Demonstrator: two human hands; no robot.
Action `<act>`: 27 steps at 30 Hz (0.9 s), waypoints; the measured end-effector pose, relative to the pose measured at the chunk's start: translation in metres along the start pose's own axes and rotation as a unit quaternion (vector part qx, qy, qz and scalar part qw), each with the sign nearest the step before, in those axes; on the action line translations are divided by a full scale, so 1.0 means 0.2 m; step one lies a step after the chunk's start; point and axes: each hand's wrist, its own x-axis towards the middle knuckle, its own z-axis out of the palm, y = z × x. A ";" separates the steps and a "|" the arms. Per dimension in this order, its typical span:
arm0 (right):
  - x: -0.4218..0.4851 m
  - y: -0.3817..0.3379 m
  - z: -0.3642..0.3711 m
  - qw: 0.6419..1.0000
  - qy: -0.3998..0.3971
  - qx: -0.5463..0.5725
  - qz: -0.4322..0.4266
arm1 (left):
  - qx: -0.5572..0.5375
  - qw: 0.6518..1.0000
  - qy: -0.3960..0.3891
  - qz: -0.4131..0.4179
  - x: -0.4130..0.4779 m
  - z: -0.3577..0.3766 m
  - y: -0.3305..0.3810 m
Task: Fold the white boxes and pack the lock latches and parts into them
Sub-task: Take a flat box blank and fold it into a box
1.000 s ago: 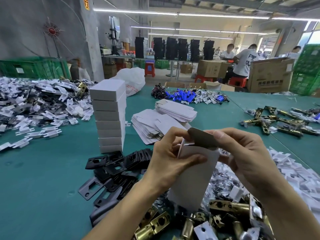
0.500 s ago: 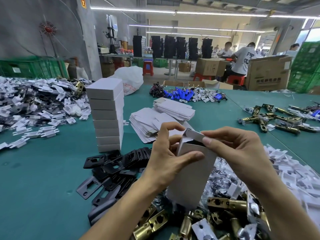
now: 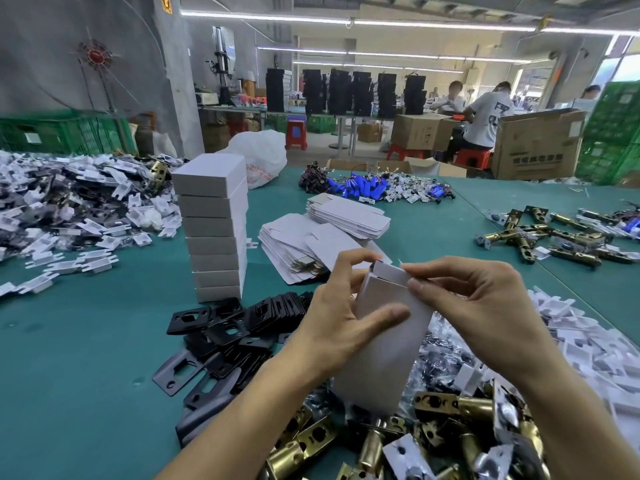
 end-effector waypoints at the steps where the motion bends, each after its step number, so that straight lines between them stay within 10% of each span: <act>1: 0.00 0.00 0.00 1.000 0.008 -0.007 -0.001 | 0.088 0.996 -0.014 -0.001 -0.01 0.01 0.01; 5: 0.01 0.02 0.02 0.998 0.039 -0.039 -0.010 | 0.315 0.949 -0.007 -0.020 -0.03 0.07 0.03; 27: 0.00 0.00 0.00 0.995 -0.088 -0.035 -0.019 | 0.121 0.989 0.050 0.064 -0.02 0.06 0.00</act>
